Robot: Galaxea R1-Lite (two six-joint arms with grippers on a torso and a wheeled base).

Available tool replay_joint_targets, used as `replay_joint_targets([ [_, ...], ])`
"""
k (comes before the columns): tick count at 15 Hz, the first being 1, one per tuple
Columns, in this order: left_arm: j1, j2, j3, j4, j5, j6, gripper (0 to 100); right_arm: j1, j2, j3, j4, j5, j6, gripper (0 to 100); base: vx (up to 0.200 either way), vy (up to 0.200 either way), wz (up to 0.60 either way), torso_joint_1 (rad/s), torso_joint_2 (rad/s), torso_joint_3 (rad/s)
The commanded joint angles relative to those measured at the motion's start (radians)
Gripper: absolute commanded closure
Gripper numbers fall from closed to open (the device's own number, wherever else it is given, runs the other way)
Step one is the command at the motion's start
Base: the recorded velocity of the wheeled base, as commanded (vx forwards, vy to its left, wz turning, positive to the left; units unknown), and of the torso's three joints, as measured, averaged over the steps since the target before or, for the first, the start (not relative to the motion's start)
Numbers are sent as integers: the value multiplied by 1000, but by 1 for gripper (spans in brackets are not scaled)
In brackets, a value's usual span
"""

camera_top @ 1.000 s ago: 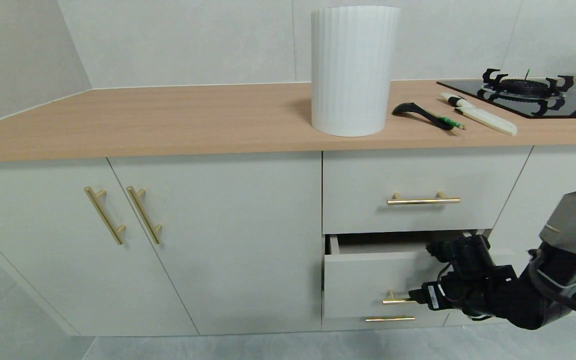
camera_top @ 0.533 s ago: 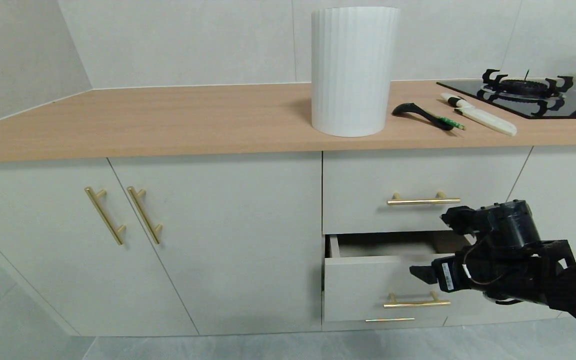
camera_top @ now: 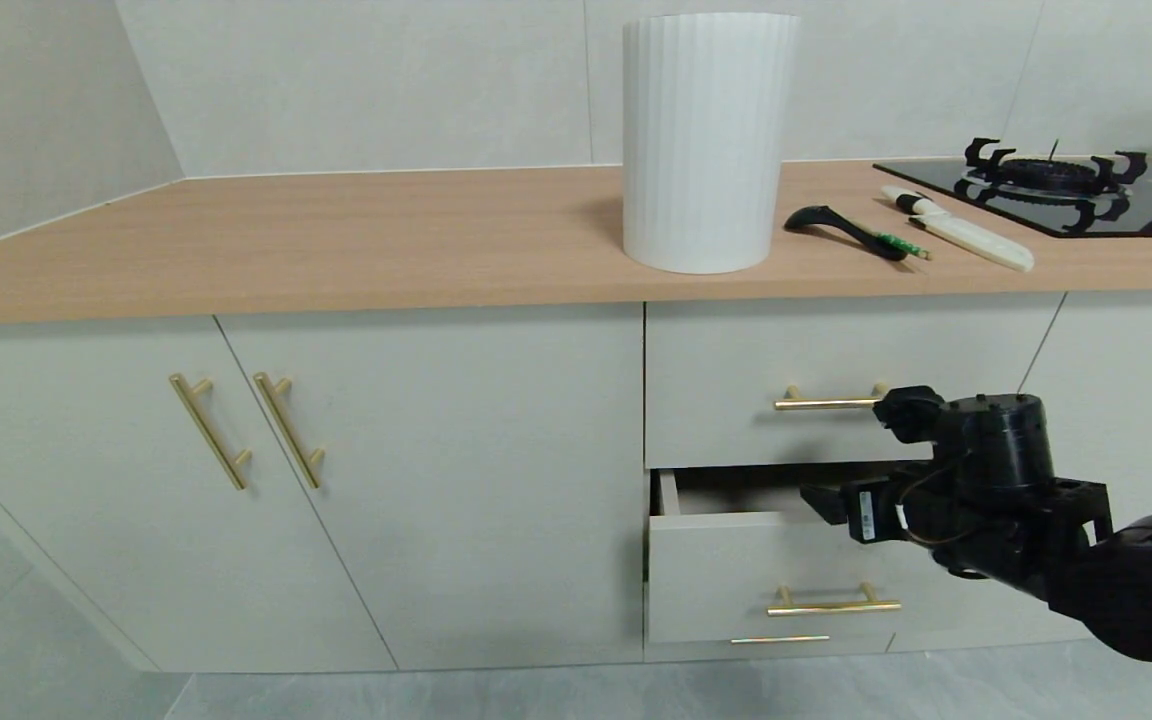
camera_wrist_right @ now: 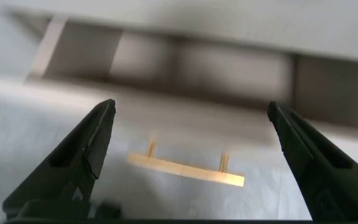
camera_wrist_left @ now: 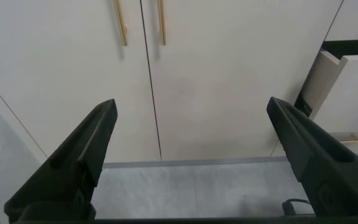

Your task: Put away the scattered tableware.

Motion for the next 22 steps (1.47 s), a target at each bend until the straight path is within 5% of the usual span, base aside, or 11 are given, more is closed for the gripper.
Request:
replay_joint_targets([
  [1,0,2,1,0,0,0,0,0,151,3,-121,-35,2,0,0,0,0,0,0,0],
  [5,0,2,0,0,0,0,0,-6,265,-2,-299,-73,-2,0,0,0,0,0,0,0],
  [15,0,2,0,0,0,0,0,-8,236,31,-293,-72,-5,0,0,0,0,0,0,0],
  [22,0,2,1,0,0,0,0,-6,39,50,-11,9,-7,0,0,0,0,0,0,0],
])
